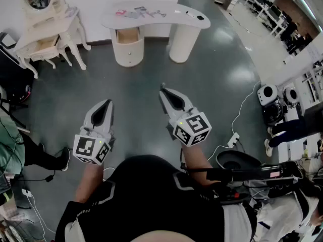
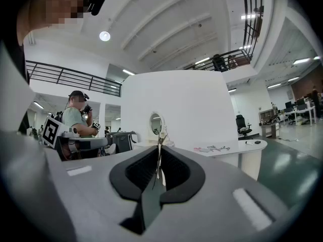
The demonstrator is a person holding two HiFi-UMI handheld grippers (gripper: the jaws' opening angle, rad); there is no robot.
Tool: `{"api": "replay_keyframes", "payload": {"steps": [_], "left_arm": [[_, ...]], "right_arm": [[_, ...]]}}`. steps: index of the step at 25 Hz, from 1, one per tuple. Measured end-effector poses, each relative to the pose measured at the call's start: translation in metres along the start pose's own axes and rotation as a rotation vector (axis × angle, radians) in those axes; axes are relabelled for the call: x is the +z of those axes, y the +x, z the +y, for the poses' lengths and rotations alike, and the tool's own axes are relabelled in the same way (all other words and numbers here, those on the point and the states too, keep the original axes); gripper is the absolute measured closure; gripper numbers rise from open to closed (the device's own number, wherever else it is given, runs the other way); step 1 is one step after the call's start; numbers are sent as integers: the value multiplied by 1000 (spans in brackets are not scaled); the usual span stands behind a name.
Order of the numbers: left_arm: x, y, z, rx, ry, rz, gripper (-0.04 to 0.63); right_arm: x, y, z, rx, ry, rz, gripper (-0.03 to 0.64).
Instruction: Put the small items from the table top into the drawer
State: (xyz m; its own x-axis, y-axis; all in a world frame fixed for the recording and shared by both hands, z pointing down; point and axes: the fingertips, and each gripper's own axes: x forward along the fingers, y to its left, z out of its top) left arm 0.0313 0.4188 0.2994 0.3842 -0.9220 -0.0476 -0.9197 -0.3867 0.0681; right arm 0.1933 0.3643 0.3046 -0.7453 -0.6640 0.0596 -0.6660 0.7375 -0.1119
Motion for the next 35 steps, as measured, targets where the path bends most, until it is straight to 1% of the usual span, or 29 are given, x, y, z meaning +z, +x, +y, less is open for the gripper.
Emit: {"api": "replay_keyframes", "payload": {"steps": [8, 15, 21, 24, 28, 32, 34, 35], "left_arm": [[-2, -7, 10, 19, -5, -9, 595], [-2, -11, 15, 17, -14, -7, 595], [2, -21, 36, 46, -29, -21, 595], [-2, -21, 43, 25, -34, -7, 595], [-8, -22, 51, -24, -48, -3, 595], [-12, -15, 59, -86, -88, -7, 595], [-12, -9, 68, -80, -90, -15, 595], [-11, -6, 72, -69, -73, -22, 595]], "right_arm": [[-2, 2, 7, -7, -8, -6, 595], [-1, 5, 16, -2, -6, -23, 594], [-1, 18, 29, -16, -5, -21, 594], [-4, 26, 34, -22, 12, -17, 594], [-11, 35, 43, -39, 8, 1, 592], [-17, 40, 43, -75, 20, 21, 592], [-18, 45, 39, -89, 26, 30, 592], [-18, 49, 35, -94, 27, 35, 592]]}}
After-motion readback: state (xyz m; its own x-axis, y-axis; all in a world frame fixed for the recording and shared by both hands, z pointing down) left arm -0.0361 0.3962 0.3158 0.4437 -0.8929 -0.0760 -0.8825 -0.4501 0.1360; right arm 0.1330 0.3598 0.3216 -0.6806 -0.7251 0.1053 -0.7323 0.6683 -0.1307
